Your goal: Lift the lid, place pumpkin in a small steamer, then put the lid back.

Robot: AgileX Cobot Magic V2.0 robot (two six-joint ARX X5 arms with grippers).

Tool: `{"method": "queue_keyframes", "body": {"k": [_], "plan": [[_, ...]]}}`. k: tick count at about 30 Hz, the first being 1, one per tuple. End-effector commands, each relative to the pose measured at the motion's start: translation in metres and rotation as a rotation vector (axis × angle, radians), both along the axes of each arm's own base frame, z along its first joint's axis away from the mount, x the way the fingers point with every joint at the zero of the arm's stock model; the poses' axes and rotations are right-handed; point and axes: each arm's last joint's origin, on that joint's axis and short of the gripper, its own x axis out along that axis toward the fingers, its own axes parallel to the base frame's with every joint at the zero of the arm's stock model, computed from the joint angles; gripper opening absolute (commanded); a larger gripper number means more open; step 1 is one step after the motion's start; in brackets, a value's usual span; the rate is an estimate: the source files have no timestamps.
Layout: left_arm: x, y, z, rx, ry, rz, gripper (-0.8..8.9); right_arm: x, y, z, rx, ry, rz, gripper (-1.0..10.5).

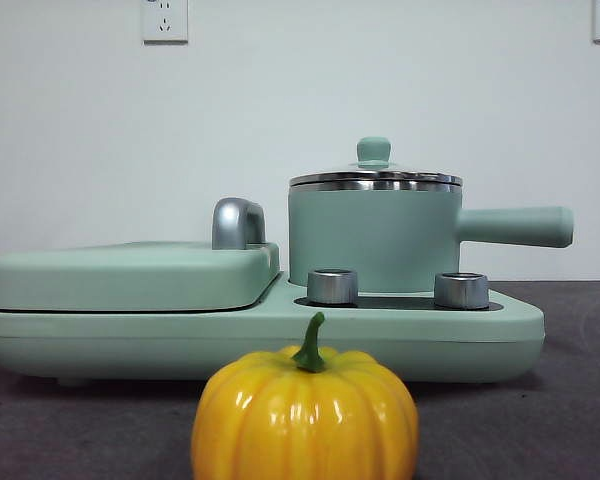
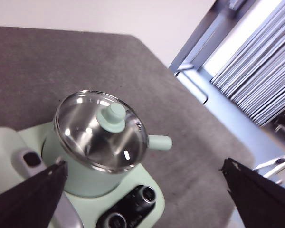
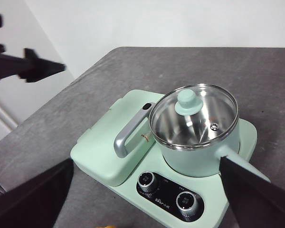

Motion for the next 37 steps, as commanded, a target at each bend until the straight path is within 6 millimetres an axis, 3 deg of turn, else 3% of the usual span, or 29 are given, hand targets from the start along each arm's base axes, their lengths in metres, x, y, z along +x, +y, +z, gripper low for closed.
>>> {"method": "queue_keyframes", "body": {"k": [1, 11, 19, 24, 37], "plan": [[0.015, -0.02, 0.007, 0.056, -0.067, -0.043, 5.31, -0.001, 0.0, 0.005, 0.003, -0.014, 0.004, 4.9], [0.061, -0.093, 0.003, 0.238, -0.165, -0.084, 5.3, -0.001, 0.0, 0.005, 0.004, -0.011, 0.003, 4.9], [0.088, -0.138, -0.03, 0.338, -0.189, -0.031, 5.28, -0.001, 0.0, 0.005, 0.007, -0.008, 0.003, 4.9], [0.1, -0.154, -0.053, 0.354, -0.184, -0.027, 5.26, -0.001, 0.0, 0.005, 0.017, 0.003, -0.001, 4.9], [0.11, -0.167, -0.075, 0.445, -0.252, -0.037, 5.18, -0.001, 0.0, 0.004, 0.022, 0.009, -0.003, 4.9]]}}
